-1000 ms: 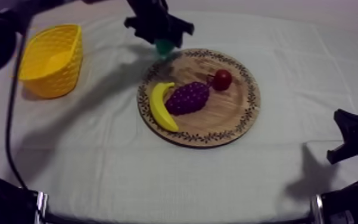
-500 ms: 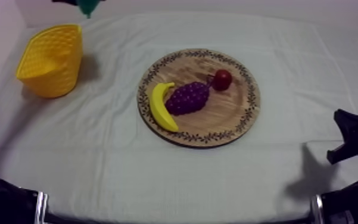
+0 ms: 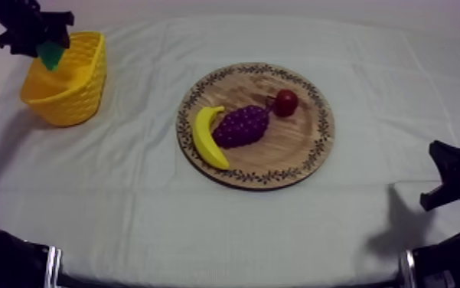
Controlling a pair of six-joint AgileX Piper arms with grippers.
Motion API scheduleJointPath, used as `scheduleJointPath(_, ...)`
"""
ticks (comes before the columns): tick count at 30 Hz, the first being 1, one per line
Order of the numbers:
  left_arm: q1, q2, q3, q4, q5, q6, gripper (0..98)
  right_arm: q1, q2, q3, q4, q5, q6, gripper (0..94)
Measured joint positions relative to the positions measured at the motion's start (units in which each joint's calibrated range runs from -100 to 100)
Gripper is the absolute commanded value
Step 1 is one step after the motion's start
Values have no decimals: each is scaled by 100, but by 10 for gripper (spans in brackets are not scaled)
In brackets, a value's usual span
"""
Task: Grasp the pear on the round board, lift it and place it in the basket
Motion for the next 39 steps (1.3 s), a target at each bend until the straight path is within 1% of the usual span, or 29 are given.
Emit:
scheduleJointPath(2, -52, 43, -31, 0, -11, -51, 899, 0, 0, 0, 0, 0, 0, 3)
scheduleJointPath(5, -55, 71, -79, 6, 34, -74, 939, 0, 0, 0, 0, 0, 0, 3)
scheduleJointPath(8, -37, -5, -86, 6, 83, -47, 950, 0, 0, 0, 0, 0, 0, 3)
scheduleJointPath(10, -8, -132, -41, -7, 141, -1, 924, 0, 0, 0, 0, 0, 0, 3)
scheduleJointPath(14, 83, -648, 197, -56, 185, 84, 807, 0, 0, 0, 0, 0, 0, 3)
scheduleJointPath(17, 107, -1176, 410, -82, 193, 114, 696, 0, 0, 0, 0, 0, 0, 3)
scheduleJointPath(20, 116, -1819, 660, -89, 158, 91, 582, 0, 0, 0, 0, 0, -3, 3)
scheduleJointPath(23, 125, -2578, 995, -92, -36, 25, 496, 0, 0, 0, 0, 0, -3, 3)
scheduleJointPath(25, 125, -3036, 1308, -43, -242, -34, 432, 0, 0, 0, 0, 0, -3, 3)
scheduleJointPath(27, 120, -3556, 1677, 37, -504, -113, 352, 0, 0, 0, 0, 0, -3, 3)
scheduleJointPath(29, 107, -4023, 2052, 75, -741, -166, 272, 0, 0, 0, 0, 0, -3, 3)
scheduleJointPath(34, 39, -5359, 3239, 158, -1561, -304, 84, 0, 0, 0, 0, 0, -3, 3)
scheduleJointPath(36, 17, -5844, 3799, 196, -1992, -377, 42, 0, 0, 0, 0, 0, -3, 3)
scheduleJointPath(39, -18, -6575, 4640, 221, -2588, -391, 15, 0, 0, 0, 0, 0, -3, 3)
